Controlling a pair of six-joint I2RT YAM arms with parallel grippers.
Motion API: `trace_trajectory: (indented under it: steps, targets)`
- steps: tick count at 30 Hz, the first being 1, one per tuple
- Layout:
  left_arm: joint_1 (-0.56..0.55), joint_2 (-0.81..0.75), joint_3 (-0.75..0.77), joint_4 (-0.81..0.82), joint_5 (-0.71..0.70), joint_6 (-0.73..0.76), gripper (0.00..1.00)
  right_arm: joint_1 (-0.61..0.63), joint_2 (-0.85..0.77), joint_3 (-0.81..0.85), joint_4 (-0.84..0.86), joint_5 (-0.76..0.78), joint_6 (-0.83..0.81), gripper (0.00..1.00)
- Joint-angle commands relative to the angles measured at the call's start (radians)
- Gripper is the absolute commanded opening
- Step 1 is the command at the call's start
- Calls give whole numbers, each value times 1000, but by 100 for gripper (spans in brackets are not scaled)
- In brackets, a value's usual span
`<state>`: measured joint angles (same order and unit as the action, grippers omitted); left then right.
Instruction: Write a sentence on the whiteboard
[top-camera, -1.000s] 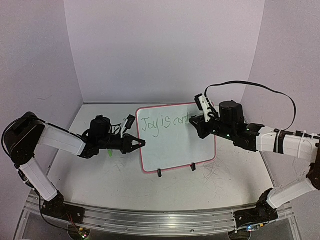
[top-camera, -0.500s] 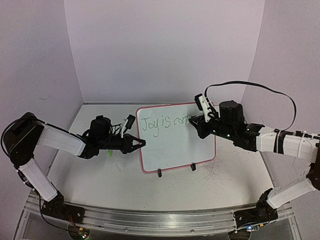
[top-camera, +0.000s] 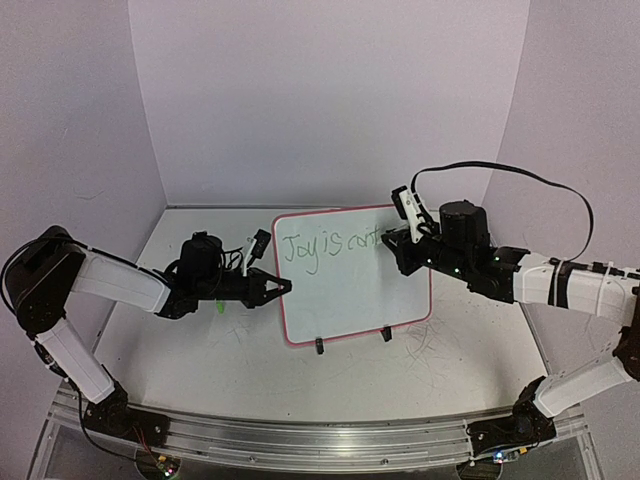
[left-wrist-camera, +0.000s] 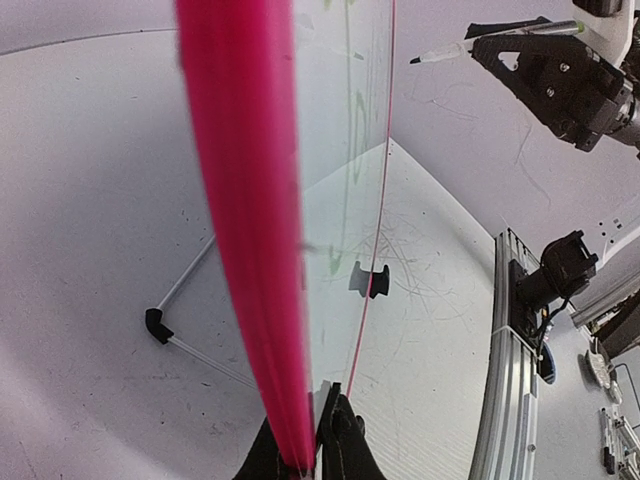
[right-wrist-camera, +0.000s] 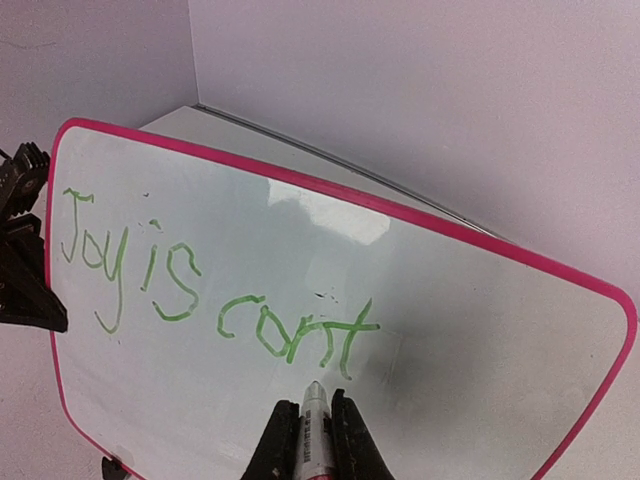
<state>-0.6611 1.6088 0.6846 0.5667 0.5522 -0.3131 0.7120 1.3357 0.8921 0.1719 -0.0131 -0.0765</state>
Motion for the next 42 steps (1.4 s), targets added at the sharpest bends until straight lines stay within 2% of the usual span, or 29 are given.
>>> trace_trajectory:
  steps: [1, 6, 16, 30, 34, 42]
  targets:
    - [23, 0, -19, -80, -328, 50, 0, -2, -27, 27, 34, 56, 0, 0]
    - [18, 9, -10, -80, -339, 45, 0, -2, -31, 16, 31, 95, 15, 0]
    - [14, -8, -17, -80, -331, 58, 0, -1, -37, 20, 51, 24, 28, 0]
    - [14, 7, 0, -80, -316, 23, 0, -1, -44, 24, 45, 38, 24, 0]
    - [14, 5, -1, -81, -316, 22, 6, -1, -26, 26, 33, 37, 16, 0]
    - [14, -19, -13, -80, -301, 17, 25, -1, -3, 47, 25, 24, 10, 0]
